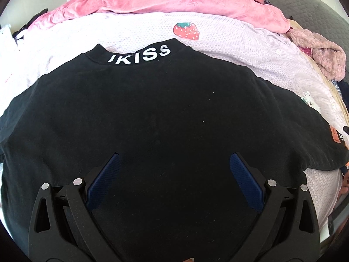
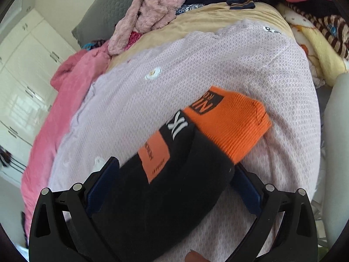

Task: Fold small clothes
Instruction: 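Grasp the orange sleeve cuff with the right gripper, then fold the held sleeve across the shirt body toward the left gripper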

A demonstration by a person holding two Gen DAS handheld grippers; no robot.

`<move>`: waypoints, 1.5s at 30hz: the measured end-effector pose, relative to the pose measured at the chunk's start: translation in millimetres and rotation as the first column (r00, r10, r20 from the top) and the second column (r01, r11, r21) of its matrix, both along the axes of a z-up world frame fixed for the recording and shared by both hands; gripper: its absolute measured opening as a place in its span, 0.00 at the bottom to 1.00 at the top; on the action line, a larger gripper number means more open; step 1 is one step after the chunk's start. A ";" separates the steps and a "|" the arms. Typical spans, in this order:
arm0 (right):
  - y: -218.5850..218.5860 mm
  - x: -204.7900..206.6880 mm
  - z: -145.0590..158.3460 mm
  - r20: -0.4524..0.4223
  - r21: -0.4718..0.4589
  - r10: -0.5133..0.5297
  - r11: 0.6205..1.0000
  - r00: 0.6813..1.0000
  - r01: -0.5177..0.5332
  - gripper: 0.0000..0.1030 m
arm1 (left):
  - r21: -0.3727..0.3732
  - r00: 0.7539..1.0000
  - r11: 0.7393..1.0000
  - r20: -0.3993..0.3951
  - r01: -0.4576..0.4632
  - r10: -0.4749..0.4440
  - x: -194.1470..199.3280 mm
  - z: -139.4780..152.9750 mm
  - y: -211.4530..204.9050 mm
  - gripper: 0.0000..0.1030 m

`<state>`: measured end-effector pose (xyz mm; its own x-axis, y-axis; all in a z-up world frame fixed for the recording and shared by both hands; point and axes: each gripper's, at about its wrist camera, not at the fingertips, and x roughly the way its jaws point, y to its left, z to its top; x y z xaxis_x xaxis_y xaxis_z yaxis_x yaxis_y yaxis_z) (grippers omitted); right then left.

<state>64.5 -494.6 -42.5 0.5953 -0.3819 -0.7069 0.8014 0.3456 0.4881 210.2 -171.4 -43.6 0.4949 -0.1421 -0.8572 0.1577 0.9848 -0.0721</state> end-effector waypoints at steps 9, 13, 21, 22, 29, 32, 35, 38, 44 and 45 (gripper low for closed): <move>14.4 10.8 18.1 0.037 -0.085 0.106 0.991 0.994 -0.103 0.18 | -0.064 0.999 0.997 -0.001 -0.034 0.034 -3.6 7.5 15.1 0.91; 60.4 32.2 46.5 0.064 -0.225 0.292 0.936 0.954 -0.271 0.18 | -0.075 0.999 0.996 0.011 -0.051 0.052 -7.4 13.3 27.5 0.91; 160.6 69.2 73.2 0.004 -0.415 0.600 0.729 0.800 -0.545 0.18 | -0.090 0.991 0.988 0.041 -0.124 0.129 -15.0 26.4 74.0 0.91; 173.9 72.0 74.8 -0.008 -0.433 0.634 0.695 0.774 -0.574 0.18 | -0.084 0.989 0.987 0.049 -0.134 0.139 -16.5 28.2 80.2 0.91; 231.2 83.9 72.1 -0.055 -0.479 0.755 0.554 0.653 -0.681 0.18 | -0.135 0.981 0.974 0.042 -0.184 0.191 -21.0 32.5 116.4 0.91; 249.7 85.5 68.1 -0.076 -0.478 0.790 0.506 0.608 -0.718 0.19 | -0.180 0.978 0.963 0.035 -0.198 0.208 -22.9 30.3 128.1 0.91; 266.2 86.8 60.7 -0.094 -0.462 0.826 0.458 0.556 -0.759 0.21 | -0.228 0.976 0.952 0.018 -0.207 0.216 -24.4 27.5 135.5 0.91; 278.8 93.0 53.6 -0.105 -0.435 0.848 0.430 0.519 -0.791 0.21 | -0.270 0.973 0.936 0.000 -0.224 0.233 -24.0 24.9 141.1 0.91; 298.0 97.2 42.1 -0.156 -0.391 0.895 0.332 0.417 -0.858 0.45 | -0.303 0.969 0.923 -0.006 -0.237 0.247 -23.7 24.3 144.9 0.91; 303.5 96.5 41.5 -0.168 -0.390 0.906 0.301 0.389 -0.870 0.49 | -0.305 0.968 0.921 -0.005 -0.240 0.251 -24.0 24.4 145.0 0.91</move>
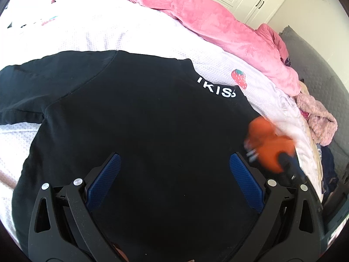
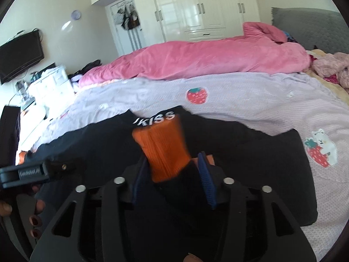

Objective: Fold small clothes

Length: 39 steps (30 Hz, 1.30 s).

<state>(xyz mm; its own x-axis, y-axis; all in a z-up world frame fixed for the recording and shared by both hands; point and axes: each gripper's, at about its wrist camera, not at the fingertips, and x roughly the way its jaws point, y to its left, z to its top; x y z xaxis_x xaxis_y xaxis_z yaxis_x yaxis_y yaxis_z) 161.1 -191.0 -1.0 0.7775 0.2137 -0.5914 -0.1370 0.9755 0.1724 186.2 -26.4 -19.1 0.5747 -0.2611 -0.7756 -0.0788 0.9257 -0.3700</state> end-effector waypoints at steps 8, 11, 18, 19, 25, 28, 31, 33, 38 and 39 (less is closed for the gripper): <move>9.6 -7.9 6.4 0.043 -0.076 0.041 0.996 0.998 -0.038 0.60 | -0.021 1.000 1.000 -0.008 0.005 -0.006 0.3 -1.0 0.6 0.91; -13.5 -3.2 8.3 0.029 -0.004 -0.044 0.999 0.999 0.044 0.62 | -0.069 0.999 0.996 -0.011 0.051 -0.051 0.5 -5.4 -9.1 0.91; -65.5 -5.7 13.2 0.020 0.080 -0.225 0.972 0.974 0.222 0.66 | -0.216 0.985 0.966 -0.067 0.141 -0.158 7.4 -26.8 -47.4 0.61; -72.8 -6.8 13.1 0.014 0.092 -0.252 0.964 0.968 0.249 0.66 | -0.215 0.984 0.965 -0.066 0.149 -0.166 9.0 -28.1 -54.0 0.61; -103.6 -10.3 10.1 -0.016 0.145 -0.373 0.917 0.928 0.371 0.66 | -0.172 0.981 0.969 -0.051 0.176 -0.187 15.9 -25.3 -81.6 0.51; -118.7 -14.1 9.6 -0.022 0.179 -0.419 0.892 0.908 0.416 0.66 | -0.156 0.977 0.966 -0.036 0.204 -0.212 20.1 -26.6 -92.2 0.13; -128.5 -18.5 10.1 -0.018 0.193 -0.461 0.869 0.887 0.455 0.66 | -0.146 0.975 0.965 -0.021 0.217 -0.222 23.0 -25.6 -93.0 0.08; -135.5 -21.4 9.6 -0.022 0.201 -0.487 0.853 0.873 0.481 0.66 | -0.141 0.973 0.964 0.007 0.228 -0.229 21.9 -18.1 -90.1 0.07; -151.4 -25.0 4.0 -0.062 0.219 -0.535 0.816 0.842 0.535 0.66 | -0.123 0.973 0.969 0.112 0.216 -0.203 16.5 18.9 -65.5 0.07; -153.3 -25.6 3.3 -0.066 0.220 -0.542 0.811 0.838 0.542 0.66 | -0.109 0.971 0.973 0.145 0.206 -0.189 14.2 30.1 -57.2 0.07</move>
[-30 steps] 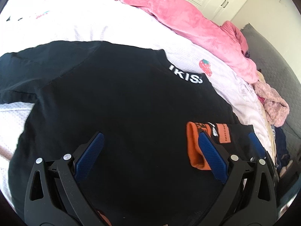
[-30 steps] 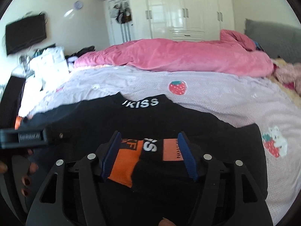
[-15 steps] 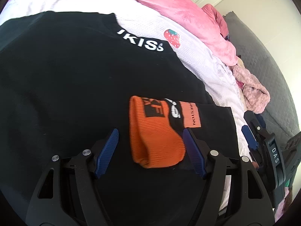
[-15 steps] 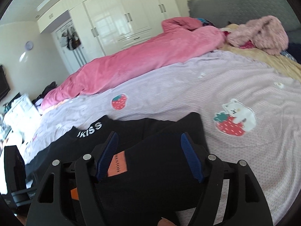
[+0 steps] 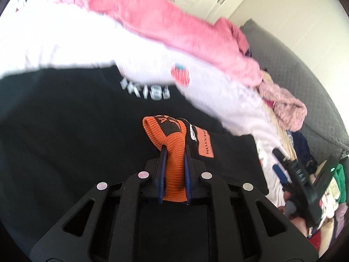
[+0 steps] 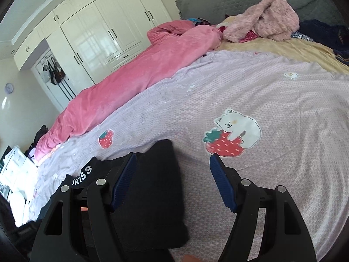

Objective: Fold small clothes

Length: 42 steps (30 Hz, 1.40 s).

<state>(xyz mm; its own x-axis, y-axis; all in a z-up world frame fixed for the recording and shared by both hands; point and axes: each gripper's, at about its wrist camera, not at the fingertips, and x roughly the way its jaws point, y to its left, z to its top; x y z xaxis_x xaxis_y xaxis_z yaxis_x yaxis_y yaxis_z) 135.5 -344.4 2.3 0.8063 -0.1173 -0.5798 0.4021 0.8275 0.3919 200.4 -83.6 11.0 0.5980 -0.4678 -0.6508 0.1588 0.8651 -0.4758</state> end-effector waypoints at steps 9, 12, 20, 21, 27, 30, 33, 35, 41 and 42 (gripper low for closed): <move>8.3 0.2 2.2 -0.012 -0.053 -0.005 0.999 1.000 0.004 0.66 | 0.085 0.983 0.986 0.124 -0.143 0.132 -9.4 34.2 61.6 0.07; 15.2 1.9 3.4 -0.012 -0.075 0.005 0.997 1.000 -0.006 0.66 | 0.094 0.981 0.980 0.108 -0.173 0.163 -7.8 26.9 77.0 0.07; 49.8 10.6 4.1 -0.023 -0.154 0.099 0.983 0.995 -0.101 0.66 | 0.093 0.981 0.978 0.060 -0.188 0.183 -5.0 10.9 90.1 0.07; 56.4 11.8 4.1 -0.024 -0.166 0.118 0.979 0.993 -0.120 0.66 | 0.096 0.981 0.977 0.057 -0.188 0.183 -4.7 9.4 90.4 0.07; 100.2 17.6 4.3 -0.042 -0.255 0.251 0.933 0.967 -0.254 0.66 | 0.113 0.977 0.971 0.059 -0.208 0.203 -7.8 6.4 95.6 0.08; 112.5 19.7 3.4 -0.058 -0.286 0.286 0.913 0.957 -0.290 0.67 | 0.127 0.972 0.965 0.089 -0.229 0.219 -12.1 11.5 97.8 0.08; 119.2 21.6 1.0 -0.073 -0.290 0.309 0.903 0.948 -0.316 0.69 | 0.141 0.969 0.961 0.105 -0.236 0.223 -13.7 15.4 97.2 0.08; 122.2 22.4 -0.6 -0.080 -0.299 0.313 0.898 0.946 -0.322 0.69 | 0.148 0.974 0.965 0.096 -0.218 0.206 -12.2 13.6 93.1 0.08; 128.4 23.7 -3.4 -0.086 -0.293 0.352 0.885 0.932 -0.361 0.69 | 0.192 0.990 0.972 0.020 -0.138 0.136 -3.4 -10.5 73.8 0.18; 129.1 24.1 -4.0 -0.085 -0.283 0.364 0.884 0.928 -0.372 0.69 | 0.192 0.992 0.974 -0.002 -0.121 0.123 -2.0 -16.5 71.3 0.21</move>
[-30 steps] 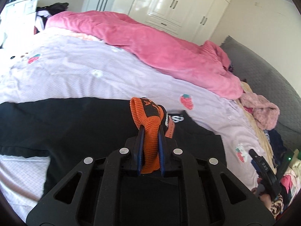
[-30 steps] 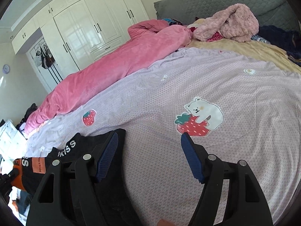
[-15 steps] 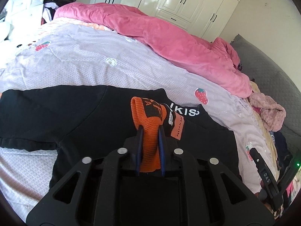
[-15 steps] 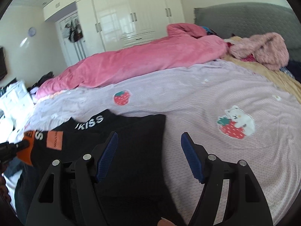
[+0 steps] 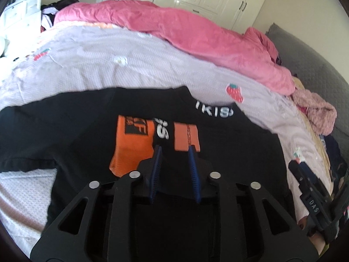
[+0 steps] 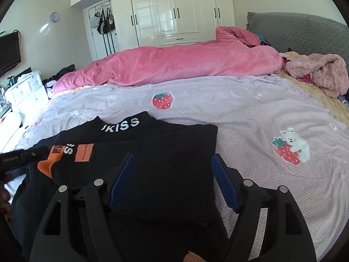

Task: Fold small clothes
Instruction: 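Lay the cuff flat on the shirt body with the left gripper and open, then move the left gripper to the other sleeve's orange cuff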

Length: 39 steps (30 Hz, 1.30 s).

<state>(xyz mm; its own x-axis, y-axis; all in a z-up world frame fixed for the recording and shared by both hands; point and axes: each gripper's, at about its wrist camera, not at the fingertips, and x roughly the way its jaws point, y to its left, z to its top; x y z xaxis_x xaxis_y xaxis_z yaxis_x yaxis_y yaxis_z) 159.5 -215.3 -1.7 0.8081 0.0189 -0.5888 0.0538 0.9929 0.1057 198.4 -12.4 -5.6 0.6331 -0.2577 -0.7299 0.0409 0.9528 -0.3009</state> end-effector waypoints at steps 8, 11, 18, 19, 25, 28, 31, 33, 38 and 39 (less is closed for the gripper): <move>15.4 -0.2 -1.6 -0.001 -0.005 0.064 0.998 0.998 -0.064 0.69 | 0.040 0.997 0.999 -0.073 0.008 -0.005 2.7 -34.9 -0.9 0.21; 19.2 -1.0 -2.3 0.000 -0.021 0.079 0.997 0.997 -0.079 0.70 | 0.043 0.997 0.999 -0.071 0.011 -0.008 2.7 -36.0 0.2 0.21; 21.2 10.7 -23.8 -0.127 -0.045 0.078 0.995 0.989 -0.085 0.73 | 0.023 0.998 1.000 -0.069 0.012 -0.010 2.7 -35.4 2.6 0.22; 18.7 16.4 -34.0 -0.189 -0.055 0.060 0.996 0.980 -0.072 0.73 | 0.024 0.998 1.000 -0.068 0.013 -0.012 2.6 -35.4 2.7 0.22; 16.4 19.4 -43.3 -0.227 -0.035 0.062 0.997 0.972 -0.072 0.75 | 0.011 0.998 1.000 -0.069 0.012 -0.012 1.2 -34.2 3.5 0.22; 12.8 17.6 -42.8 -0.219 -0.006 0.068 0.997 0.973 -0.071 0.75 | 0.002 0.998 1.000 -0.066 0.011 -0.011 -2.4 -30.8 5.5 0.22; 11.5 15.6 -37.3 -0.200 0.015 0.074 0.997 0.977 -0.073 0.76 | -0.001 0.998 1.000 -0.062 0.011 -0.011 -6.7 -28.2 6.5 0.23; 13.9 14.5 -33.2 -0.188 0.024 0.083 0.997 0.979 -0.080 0.81 | -0.008 0.998 1.000 -0.062 0.011 -0.012 -8.8 -26.4 7.5 0.29; 18.3 9.3 -24.0 -0.151 0.021 0.101 0.995 0.983 -0.099 0.81 | 0.000 0.999 1.000 -0.054 0.000 0.000 -14.4 -20.0 10.3 0.37; 19.5 8.5 -22.7 -0.146 0.014 0.103 0.995 0.984 -0.102 0.82 | 0.003 0.999 1.000 -0.053 -0.002 0.002 -15.0 -19.0 10.7 0.40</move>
<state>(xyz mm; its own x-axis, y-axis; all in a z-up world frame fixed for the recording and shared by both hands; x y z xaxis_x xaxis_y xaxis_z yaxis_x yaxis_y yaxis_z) 168.0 -195.8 -24.4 0.7066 0.1009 -0.7004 -0.0324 0.9934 0.1104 183.4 -1.7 -24.5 0.5941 -0.2541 -0.7632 0.0229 0.9538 -0.2997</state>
